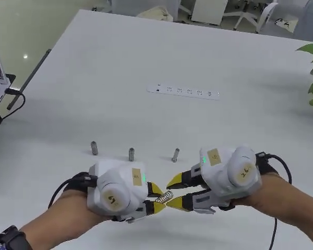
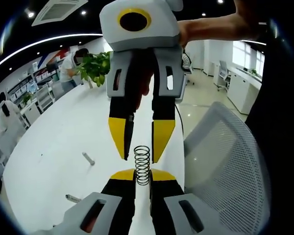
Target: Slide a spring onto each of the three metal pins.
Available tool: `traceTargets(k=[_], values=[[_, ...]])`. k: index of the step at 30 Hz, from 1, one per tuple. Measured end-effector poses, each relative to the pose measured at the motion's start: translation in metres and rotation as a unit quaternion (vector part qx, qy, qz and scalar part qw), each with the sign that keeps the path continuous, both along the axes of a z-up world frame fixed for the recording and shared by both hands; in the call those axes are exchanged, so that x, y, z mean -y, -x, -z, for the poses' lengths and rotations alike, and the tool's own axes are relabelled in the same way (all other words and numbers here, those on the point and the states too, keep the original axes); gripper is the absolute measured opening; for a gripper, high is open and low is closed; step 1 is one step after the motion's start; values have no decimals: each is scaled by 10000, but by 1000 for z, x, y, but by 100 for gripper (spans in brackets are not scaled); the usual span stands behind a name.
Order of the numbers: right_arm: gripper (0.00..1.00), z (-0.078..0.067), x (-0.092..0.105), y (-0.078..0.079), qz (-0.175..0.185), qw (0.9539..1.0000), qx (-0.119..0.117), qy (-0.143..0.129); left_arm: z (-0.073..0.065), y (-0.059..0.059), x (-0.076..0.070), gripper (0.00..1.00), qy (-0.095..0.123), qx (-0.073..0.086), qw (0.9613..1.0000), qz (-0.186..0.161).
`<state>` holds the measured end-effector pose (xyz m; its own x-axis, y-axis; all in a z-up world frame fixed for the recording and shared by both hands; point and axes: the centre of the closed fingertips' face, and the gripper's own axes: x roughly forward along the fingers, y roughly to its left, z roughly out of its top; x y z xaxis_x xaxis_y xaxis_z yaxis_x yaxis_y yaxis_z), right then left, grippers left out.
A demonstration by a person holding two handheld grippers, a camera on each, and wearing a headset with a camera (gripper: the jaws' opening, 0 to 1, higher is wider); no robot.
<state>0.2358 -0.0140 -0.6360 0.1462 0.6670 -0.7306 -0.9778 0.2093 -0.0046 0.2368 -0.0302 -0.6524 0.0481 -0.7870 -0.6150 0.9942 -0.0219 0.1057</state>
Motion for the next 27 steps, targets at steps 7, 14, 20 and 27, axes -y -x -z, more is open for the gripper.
traceTargets(k=[7,14,20,27], values=[[13,6,-6,3,-292,9994,35,156,0,1,0,2,-21,15,10000,38],[9,9,-5,5,-420,9990,32,176,1,2,-1,2,-53,24,9999,90],[9,10,-4,5,-392,9991,-3,181,2,2,0,2,-57,-17,9999,90],[9,8,0,0,-248,9996,-2,120,6,-5,-4,8,-71,-117,9998,-120]])
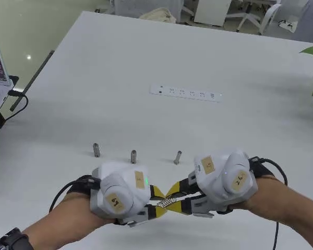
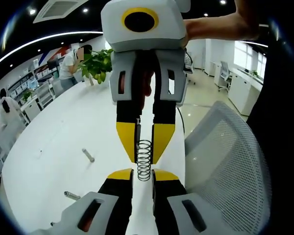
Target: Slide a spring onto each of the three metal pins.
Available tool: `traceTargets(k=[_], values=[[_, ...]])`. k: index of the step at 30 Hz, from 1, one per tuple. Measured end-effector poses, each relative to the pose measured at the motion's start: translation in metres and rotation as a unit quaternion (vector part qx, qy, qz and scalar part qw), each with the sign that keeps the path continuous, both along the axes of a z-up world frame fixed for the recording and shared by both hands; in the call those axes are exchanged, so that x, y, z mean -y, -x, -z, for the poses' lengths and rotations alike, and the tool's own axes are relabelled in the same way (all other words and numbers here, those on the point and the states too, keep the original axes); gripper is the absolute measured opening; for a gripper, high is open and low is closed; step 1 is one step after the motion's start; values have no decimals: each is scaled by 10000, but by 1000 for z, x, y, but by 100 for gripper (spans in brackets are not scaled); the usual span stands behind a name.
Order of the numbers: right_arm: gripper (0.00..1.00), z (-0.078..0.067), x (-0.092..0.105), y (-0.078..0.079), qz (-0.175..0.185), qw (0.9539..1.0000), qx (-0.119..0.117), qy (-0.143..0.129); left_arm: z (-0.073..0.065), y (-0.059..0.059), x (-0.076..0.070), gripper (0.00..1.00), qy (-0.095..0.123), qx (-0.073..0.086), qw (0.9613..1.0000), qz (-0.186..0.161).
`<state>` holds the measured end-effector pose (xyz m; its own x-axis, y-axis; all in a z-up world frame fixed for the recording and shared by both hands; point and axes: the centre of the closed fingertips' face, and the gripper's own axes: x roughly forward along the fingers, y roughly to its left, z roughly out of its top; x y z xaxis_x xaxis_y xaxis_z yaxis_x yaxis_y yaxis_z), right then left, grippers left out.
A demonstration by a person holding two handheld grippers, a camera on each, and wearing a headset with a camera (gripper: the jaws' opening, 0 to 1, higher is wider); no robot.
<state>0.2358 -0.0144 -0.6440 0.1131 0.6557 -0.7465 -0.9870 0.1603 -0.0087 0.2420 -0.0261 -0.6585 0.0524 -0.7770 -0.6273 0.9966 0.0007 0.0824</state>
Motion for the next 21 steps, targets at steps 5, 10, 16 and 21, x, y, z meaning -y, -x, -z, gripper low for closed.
traceTargets(k=[5,10,16,21], values=[[9,-1,10,-6,166,9999,24,-13,-2,-8,-10,10,141,-148,9993,-300],[9,0,20,-12,375,9993,39,-16,-5,-16,-22,14,282,-283,9971,-655],[9,5,33,-20,563,9984,38,72,-8,-26,-37,17,388,-349,9931,-1049],[9,7,44,-30,756,9970,49,127,-12,-35,-53,19,483,-357,9883,-1403]])
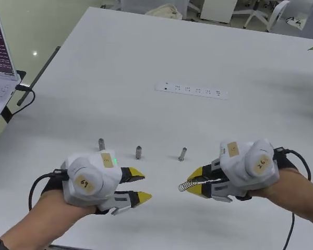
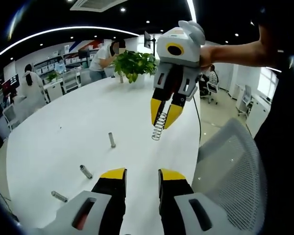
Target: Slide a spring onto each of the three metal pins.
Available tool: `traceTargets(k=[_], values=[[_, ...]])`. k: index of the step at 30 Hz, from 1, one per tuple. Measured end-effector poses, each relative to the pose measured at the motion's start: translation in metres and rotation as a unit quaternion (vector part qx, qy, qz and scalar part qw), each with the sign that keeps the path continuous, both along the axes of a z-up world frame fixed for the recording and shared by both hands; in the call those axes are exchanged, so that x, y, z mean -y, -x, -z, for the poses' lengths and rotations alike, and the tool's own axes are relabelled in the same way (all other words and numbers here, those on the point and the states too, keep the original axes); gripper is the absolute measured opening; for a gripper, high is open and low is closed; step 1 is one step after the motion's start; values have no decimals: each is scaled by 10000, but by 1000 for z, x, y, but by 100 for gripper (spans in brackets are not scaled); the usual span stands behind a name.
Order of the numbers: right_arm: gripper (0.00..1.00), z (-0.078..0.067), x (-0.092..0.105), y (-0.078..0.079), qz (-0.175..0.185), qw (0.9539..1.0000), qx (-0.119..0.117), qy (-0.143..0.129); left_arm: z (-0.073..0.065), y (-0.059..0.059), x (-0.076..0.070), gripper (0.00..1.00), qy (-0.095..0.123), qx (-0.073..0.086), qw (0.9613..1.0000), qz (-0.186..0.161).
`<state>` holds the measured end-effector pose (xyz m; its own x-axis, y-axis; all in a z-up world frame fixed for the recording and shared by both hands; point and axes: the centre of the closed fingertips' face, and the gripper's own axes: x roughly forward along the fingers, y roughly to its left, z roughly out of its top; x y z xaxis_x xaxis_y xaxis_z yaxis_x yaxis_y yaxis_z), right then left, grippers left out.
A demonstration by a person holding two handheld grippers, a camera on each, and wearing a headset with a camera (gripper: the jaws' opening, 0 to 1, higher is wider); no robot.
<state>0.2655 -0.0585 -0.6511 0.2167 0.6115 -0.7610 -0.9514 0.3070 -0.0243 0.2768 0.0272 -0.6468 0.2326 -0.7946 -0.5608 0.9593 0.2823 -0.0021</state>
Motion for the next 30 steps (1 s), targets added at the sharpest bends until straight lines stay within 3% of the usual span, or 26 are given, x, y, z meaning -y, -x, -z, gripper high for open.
traceTargets(k=[12,22,30], values=[[9,8,27,-27,343,9993,17,174,-1,-15,-39,29,26,-16,9974,-717],[9,12,43,-54,578,9979,37,291,-2,-26,-76,34,70,-38,9909,-1345],[9,16,51,-73,666,9970,39,400,-3,-32,-95,39,107,-57,9859,-1668]])
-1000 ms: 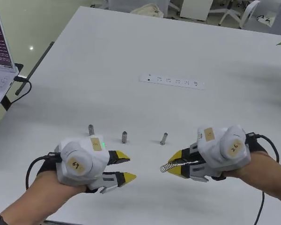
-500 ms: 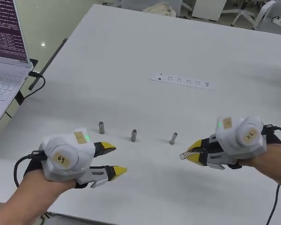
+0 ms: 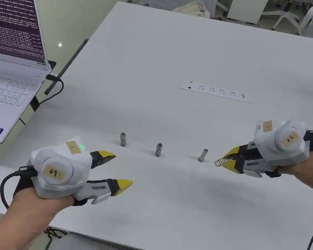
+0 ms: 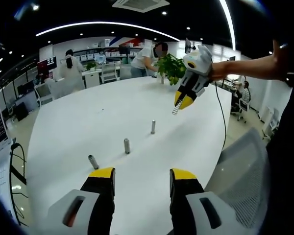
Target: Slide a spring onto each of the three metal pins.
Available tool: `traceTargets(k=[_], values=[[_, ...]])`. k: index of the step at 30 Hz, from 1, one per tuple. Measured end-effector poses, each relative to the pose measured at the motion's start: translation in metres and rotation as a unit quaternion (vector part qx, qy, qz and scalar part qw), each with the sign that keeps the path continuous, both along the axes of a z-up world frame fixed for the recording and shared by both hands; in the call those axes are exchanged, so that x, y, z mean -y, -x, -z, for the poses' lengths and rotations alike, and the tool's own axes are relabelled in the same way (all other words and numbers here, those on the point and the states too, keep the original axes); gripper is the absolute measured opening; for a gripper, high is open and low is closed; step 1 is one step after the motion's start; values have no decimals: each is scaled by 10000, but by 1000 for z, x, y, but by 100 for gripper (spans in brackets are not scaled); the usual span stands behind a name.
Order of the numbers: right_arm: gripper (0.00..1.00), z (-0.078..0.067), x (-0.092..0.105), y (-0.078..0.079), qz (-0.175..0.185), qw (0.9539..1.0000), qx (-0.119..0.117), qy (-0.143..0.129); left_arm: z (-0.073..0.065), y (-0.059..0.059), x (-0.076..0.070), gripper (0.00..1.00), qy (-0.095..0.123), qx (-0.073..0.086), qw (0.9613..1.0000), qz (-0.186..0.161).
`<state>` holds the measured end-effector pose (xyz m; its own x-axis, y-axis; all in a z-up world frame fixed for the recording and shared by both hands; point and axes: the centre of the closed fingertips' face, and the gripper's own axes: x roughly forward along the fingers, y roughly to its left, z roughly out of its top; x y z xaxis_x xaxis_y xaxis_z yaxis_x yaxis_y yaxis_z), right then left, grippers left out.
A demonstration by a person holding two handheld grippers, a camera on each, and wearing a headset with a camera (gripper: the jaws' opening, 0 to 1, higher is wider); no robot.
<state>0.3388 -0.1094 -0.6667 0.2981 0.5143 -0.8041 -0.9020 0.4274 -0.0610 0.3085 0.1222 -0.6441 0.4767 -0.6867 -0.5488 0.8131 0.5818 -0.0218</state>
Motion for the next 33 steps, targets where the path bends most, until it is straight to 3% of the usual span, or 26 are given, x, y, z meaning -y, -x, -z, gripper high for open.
traceTargets(k=[12,33], values=[[9,8,8,-28,127,9999,-65,65,0,-1,-20,45,-29,-43,9996,-264],[9,36,-3,-55,213,9993,-251,171,3,-2,-41,46,-66,-133,9983,-558]])
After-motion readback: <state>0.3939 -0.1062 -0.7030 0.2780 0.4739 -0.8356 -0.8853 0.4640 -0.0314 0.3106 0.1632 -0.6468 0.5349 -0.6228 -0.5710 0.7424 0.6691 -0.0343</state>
